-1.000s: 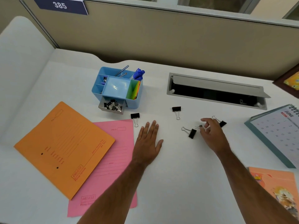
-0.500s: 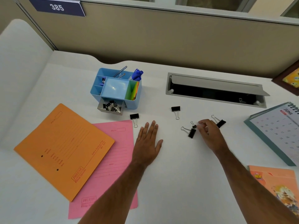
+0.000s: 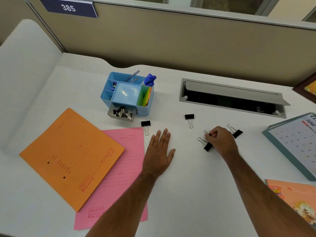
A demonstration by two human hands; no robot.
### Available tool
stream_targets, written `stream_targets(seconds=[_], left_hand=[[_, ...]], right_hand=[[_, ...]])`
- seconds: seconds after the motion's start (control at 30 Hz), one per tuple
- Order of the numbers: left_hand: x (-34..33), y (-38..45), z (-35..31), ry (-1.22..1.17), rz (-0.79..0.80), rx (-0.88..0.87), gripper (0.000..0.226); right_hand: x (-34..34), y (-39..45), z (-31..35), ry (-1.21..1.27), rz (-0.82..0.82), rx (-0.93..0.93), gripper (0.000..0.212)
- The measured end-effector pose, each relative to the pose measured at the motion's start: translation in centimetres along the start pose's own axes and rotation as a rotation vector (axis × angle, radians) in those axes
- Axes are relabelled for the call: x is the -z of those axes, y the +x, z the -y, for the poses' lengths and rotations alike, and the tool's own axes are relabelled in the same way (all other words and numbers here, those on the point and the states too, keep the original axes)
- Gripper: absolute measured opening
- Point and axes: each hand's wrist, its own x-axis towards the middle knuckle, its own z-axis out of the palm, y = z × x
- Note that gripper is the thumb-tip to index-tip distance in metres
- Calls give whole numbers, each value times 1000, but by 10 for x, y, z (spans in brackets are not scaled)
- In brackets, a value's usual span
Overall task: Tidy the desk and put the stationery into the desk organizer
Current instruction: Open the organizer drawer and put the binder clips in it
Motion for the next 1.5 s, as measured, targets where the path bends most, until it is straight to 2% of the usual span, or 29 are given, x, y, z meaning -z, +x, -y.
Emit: stream_targets(seconds=[0.13, 0.23, 0.43, 0.6, 0.77, 0.83, 0.93, 1.07, 1.3, 1.5], left_hand=[[1, 0, -1, -5, 8, 8, 72], [3, 0, -1, -10, 17, 13, 72], [3, 1, -1, -16, 28, 17, 70], [6, 0, -4, -69, 62, 37, 69], [8, 0, -3, -138, 64, 28, 72], [10, 0, -5, -195, 42, 48, 81], [11, 1, -5, -140, 48, 26, 84], [14, 3, -7, -166, 19, 36, 64], [32, 1, -10, -321, -19, 76, 64], [62, -10, 1, -367, -267, 212, 48]], right_hand=[[-1, -5, 14, 86, -31, 40, 19], [-12, -13, 47, 127, -34, 180, 17], [-47, -23, 153, 183, 97, 495, 16], [-73, -29, 225, 143, 174, 604, 20], [-91, -28, 268, 101, 211, 679, 21], [-95, -26, 278, 74, 206, 694, 21], [-99, -22, 285, 44, 209, 707, 24], [-97, -20, 280, 56, 213, 717, 25], [-85, -14, 265, 84, 189, 753, 12], [-72, -9, 263, -7, 93, 873, 11]])
